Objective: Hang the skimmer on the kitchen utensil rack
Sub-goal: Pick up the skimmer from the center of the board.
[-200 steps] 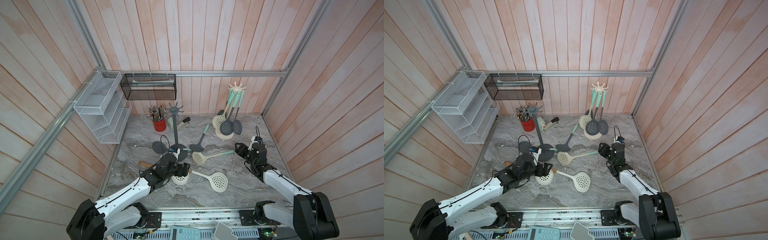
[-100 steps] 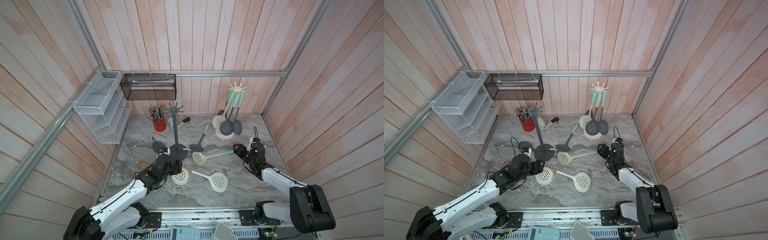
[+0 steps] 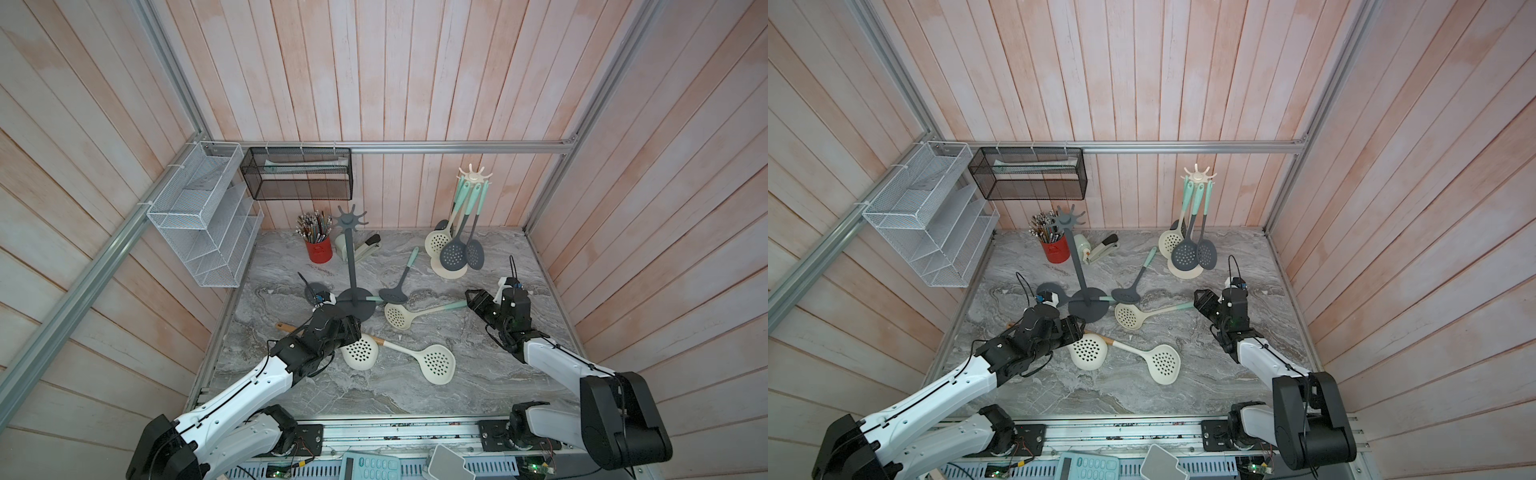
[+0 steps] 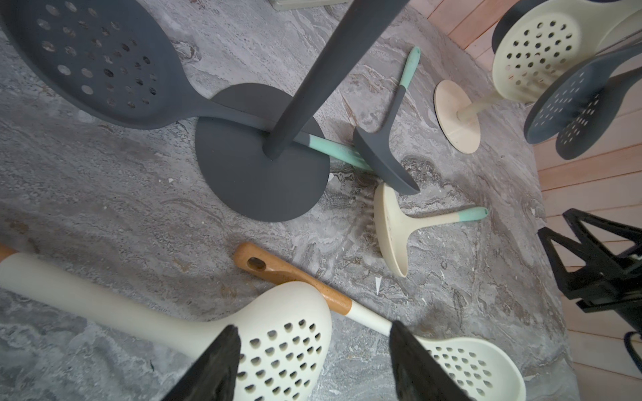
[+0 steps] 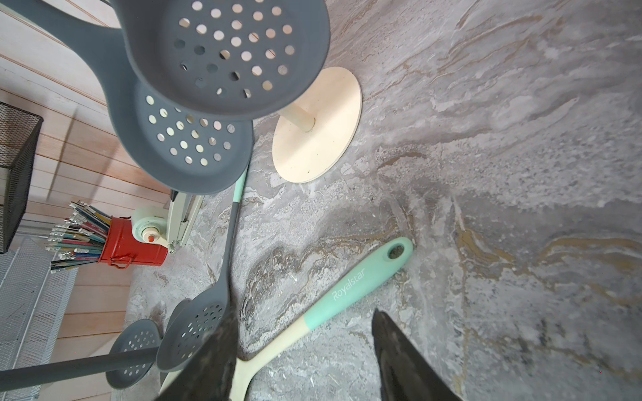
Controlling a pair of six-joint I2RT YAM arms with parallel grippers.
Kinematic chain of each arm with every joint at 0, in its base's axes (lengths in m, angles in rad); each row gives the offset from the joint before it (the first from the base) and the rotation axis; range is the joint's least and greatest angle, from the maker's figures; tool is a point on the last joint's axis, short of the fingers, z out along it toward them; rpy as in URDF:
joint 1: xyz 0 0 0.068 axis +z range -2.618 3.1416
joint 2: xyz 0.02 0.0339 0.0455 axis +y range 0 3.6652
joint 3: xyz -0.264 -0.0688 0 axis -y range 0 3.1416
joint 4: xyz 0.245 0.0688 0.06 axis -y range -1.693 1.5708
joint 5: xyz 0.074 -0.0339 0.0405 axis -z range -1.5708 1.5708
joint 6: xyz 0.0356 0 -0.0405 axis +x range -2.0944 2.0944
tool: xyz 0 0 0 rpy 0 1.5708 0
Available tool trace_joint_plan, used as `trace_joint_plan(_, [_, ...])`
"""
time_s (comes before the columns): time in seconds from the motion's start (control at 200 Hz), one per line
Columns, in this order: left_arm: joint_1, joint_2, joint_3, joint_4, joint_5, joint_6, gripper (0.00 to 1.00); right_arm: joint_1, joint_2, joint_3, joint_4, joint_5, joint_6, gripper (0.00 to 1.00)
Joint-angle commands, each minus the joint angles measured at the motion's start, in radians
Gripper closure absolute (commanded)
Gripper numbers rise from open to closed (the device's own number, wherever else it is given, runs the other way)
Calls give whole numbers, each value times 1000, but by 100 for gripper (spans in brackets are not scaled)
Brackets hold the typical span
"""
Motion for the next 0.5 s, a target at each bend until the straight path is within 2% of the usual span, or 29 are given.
trace_joint_plan(0.0, [-27,22,33,25,5,-18,32,-5,-18,-17,8,-20,8,38])
trace_joint_plan(0.235, [-126,72,56,46,-53,-15,35,-5,-28,-31,10,-30,20,38])
trace_joint_plan(0.495, [-214,202,138,73,-84,-6,36,-5,-58,-66,23,-50,71,39])
